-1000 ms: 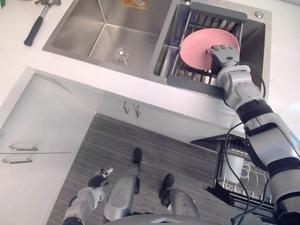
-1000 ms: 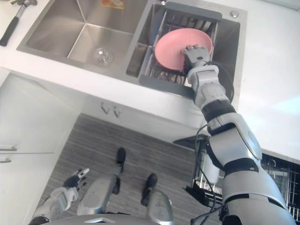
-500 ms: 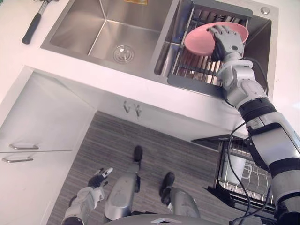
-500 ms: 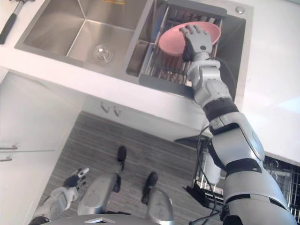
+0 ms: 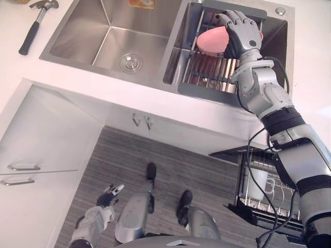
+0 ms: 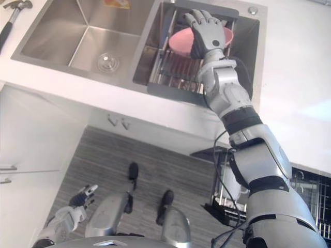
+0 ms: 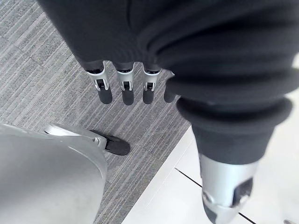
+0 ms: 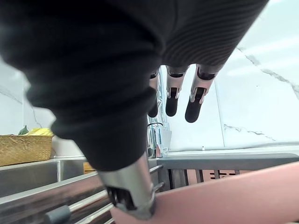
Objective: Walk over to the sink, pick up the cup, carry it to the dishwasher, place the cup inside the dishwasher, then close the dishwasher door
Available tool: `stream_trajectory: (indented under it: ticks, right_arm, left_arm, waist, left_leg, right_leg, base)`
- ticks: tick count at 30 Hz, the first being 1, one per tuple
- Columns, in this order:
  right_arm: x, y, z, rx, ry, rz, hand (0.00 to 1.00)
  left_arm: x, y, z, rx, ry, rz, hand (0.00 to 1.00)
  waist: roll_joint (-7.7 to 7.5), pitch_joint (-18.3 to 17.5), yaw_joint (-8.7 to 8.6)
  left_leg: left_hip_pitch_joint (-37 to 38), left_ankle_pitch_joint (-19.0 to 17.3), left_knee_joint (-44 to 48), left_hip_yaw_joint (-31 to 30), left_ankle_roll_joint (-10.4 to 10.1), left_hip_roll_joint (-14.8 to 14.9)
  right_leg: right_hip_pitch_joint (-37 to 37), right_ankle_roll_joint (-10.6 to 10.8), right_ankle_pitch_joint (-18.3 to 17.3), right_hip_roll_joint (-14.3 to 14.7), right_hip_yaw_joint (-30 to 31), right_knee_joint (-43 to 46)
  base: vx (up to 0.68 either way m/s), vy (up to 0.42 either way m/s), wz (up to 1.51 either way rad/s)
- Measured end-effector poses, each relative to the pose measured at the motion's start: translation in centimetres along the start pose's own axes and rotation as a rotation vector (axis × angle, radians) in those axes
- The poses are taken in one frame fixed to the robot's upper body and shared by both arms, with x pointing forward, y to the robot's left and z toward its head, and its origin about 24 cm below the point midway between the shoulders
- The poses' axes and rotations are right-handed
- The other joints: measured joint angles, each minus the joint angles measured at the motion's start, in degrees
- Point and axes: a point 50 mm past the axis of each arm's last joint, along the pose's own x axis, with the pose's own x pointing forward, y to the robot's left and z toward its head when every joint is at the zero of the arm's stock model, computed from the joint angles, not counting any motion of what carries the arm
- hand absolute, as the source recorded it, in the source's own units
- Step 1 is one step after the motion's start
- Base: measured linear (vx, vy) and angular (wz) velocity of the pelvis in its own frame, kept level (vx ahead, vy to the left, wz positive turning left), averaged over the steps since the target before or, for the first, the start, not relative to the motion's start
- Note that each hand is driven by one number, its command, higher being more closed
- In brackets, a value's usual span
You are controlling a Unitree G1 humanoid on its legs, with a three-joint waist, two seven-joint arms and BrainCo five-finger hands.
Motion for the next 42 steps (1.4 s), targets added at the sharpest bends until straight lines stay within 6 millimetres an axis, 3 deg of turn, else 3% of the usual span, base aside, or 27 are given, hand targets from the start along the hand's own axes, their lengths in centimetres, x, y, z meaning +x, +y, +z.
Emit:
stream_trajectory:
  ticks: [1, 2, 13, 19, 32, 41, 42]
  right_arm:
    - [-0.1, 0.2, -0.1, -0.007, 0.008, 0.011, 1.0]
    - [-0.2, 0.3, -0.2, -0.008, 0.014, 0.014, 0.0]
    - [-1.0, 1.8, -1.1, -0.062, 0.069, 0.135, 0.0]
    - [-1.6, 3.5, -1.6, -0.074, 0.11, 0.232, 0.0]
    - [-1.6, 3.9, -2.5, -0.113, 0.158, 0.271, 0.0]
    - [-1.4, 3.9, -4.7, -0.154, 0.27, 0.302, 0.0]
    - [-1.3, 3.7, -4.9, -0.158, 0.28, 0.298, 1.0]
  left_arm:
    - [0.0, 0.0, 0.0, 0.001, 0.002, 0.001, 0.0]
    - [0.0, 0.0, -0.1, 0.002, 0.002, 0.001, 0.0]
    - [0.0, 0.1, -0.2, 0.008, 0.007, 0.004, 0.0]
    - [-0.1, 0.4, -0.7, 0.006, 0.028, 0.017, 0.0]
    - [-0.1, 0.5, -0.6, 0.008, 0.028, 0.017, 0.0]
    - [-0.1, 0.4, -0.4, 0.009, 0.023, 0.013, 0.0]
    - [-0.1, 0.4, -0.4, 0.009, 0.023, 0.012, 0.0]
  waist:
    - [-0.01, 0.0, 0.04]
    - [-0.01, 0.0, 0.08]
    - [-0.25, -0.1, -0.01]
    - [-1.32, -0.8, 0.04]
    - [-1.46, -0.8, 0.46]
    - [-1.45, -0.8, 1.49]
    - [-1.44, -0.8, 1.47]
  left_leg:
    - [0.0, 0.0, 0.0, 0.0, 0.0, 0.0]
    - [0.0, 0.0, 0.0, 0.0, 0.0, 0.0]
    - [0.1, 0.5, 0.0, 0.1, 0.5, 0.1]
    - [0.1, 0.3, 0.0, 0.0, 0.1, 0.1]
    - [0.1, 0.3, 0.0, -0.1, 0.1, 0.1]
    - [-0.2, 0.4, 0.0, -0.7, 0.0, 0.1]
    - [-0.3, 0.5, 0.0, -0.9, 0.0, 0.0]
  right_leg:
    - [0.0, 0.0, 0.0, 0.0, 0.0, 0.1]
    - [0.0, 0.0, 0.0, 0.0, 0.0, 0.1]
    - [0.0, 0.0, 0.1, 0.0, 0.1, 0.2]
    - [0.0, 0.0, 0.1, 0.0, 0.1, 0.3]
    - [-0.1, 0.0, 0.1, 0.0, 0.0, 0.5]
    - [-0.2, 0.0, 0.1, 0.0, -0.5, 0.5]
    - [-0.2, 0.0, 0.0, 0.0, -0.8, 0.5]
  base:
    - [0.0, 0.0, 0.0]
    - [0.0, 0.0, 0.0]
    - [0.0, 0.0, 0.0]
    - [0.0, 0.0, 0.0]
    - [0.0, 0.0, 0.0]
    - [0.0, -0.001, 0.02]
    - [0.0, -0.005, 0.14]
